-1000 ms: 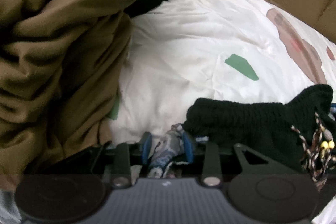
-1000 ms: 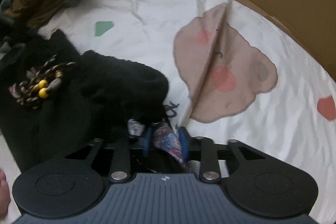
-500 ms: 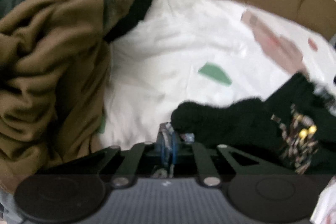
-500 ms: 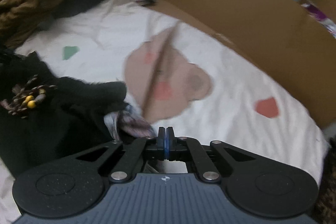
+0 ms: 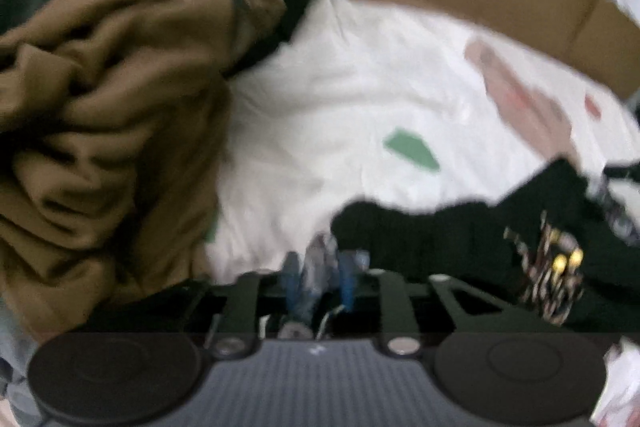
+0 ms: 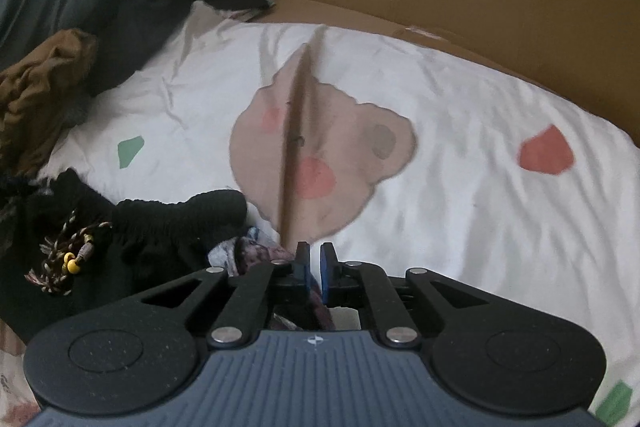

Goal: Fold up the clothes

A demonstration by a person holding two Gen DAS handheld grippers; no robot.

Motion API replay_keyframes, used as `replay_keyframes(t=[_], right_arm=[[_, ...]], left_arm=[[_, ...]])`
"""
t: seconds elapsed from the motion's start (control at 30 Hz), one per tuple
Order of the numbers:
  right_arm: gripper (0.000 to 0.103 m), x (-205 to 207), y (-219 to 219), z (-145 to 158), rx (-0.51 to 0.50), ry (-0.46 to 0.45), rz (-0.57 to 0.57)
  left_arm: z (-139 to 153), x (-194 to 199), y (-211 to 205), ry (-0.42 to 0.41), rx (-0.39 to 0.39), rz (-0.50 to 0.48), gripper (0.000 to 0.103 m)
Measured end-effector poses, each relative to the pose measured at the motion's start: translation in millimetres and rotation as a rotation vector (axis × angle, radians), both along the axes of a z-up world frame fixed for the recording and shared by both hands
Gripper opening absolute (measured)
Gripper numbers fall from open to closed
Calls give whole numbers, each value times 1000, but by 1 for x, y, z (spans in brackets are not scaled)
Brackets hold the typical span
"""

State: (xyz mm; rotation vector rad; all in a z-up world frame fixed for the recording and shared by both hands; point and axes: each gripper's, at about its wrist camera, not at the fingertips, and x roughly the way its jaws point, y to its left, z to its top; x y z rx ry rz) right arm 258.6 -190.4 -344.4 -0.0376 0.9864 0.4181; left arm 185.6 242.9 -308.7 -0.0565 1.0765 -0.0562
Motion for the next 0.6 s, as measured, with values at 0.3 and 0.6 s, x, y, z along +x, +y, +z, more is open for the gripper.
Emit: replay_keyframes(t=[0.3, 0.6], right_arm=[[39, 8, 22, -4, -39, -32, 84], [39, -4, 48, -11, -144, -67, 191]], left_arm=[[-29, 19, 10, 49, 32, -8, 28], [-45, 7, 6, 58, -8, -102, 23]])
